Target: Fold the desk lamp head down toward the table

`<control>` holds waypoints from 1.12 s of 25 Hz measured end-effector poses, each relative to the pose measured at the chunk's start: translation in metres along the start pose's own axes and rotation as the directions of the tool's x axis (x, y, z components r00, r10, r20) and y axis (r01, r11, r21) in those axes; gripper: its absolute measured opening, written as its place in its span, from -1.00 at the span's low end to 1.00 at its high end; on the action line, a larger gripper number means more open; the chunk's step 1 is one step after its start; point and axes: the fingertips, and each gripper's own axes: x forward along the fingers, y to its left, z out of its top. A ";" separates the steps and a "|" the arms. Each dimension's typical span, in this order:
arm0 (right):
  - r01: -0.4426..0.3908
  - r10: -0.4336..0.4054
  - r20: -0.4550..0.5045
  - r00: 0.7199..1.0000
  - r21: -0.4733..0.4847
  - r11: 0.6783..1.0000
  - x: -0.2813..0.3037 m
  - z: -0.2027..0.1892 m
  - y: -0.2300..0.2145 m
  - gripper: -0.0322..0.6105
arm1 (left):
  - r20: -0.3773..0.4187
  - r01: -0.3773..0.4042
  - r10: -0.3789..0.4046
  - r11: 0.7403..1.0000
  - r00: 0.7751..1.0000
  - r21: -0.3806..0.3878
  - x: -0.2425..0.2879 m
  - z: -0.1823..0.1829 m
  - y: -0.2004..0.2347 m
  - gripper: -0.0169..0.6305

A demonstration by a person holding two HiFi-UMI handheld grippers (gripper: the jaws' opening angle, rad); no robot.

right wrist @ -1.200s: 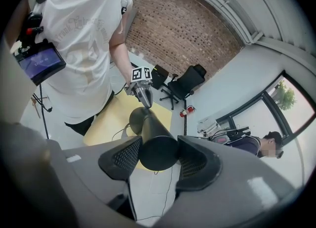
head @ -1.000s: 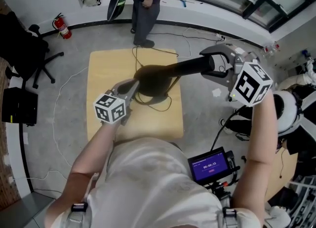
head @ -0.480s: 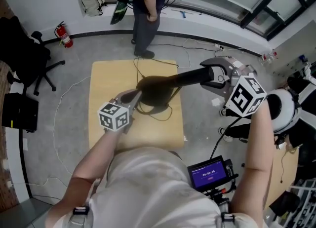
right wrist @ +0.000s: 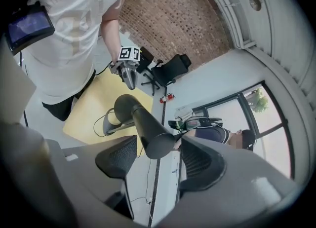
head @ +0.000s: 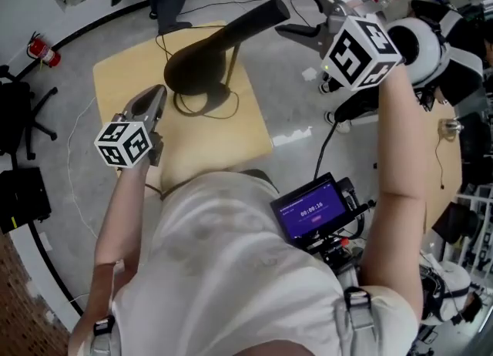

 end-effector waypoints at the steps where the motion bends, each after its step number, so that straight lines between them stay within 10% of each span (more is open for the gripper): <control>1: 0.020 -0.020 0.005 1.000 0.025 0.999 -0.007 -0.010 0.004 0.02 | -0.004 0.004 -0.004 1.000 1.000 0.003 0.007 -0.005 -0.006 -0.92; 12: 0.195 -0.220 0.041 0.975 0.320 0.927 -0.025 -0.091 0.015 -0.86 | -0.014 0.122 -0.121 0.985 0.993 0.121 0.086 0.002 -0.046 -0.92; 23: 0.009 -0.172 0.207 0.963 0.614 0.789 0.013 -0.074 0.111 -0.86 | -0.007 0.124 -0.125 0.981 0.992 0.147 0.077 -0.021 -0.060 -0.92; 28: -0.130 -0.177 0.328 0.928 0.731 0.670 0.028 -0.046 0.165 -0.86 | -0.002 0.093 -0.094 0.980 0.996 0.179 0.056 -0.038 -0.073 -0.92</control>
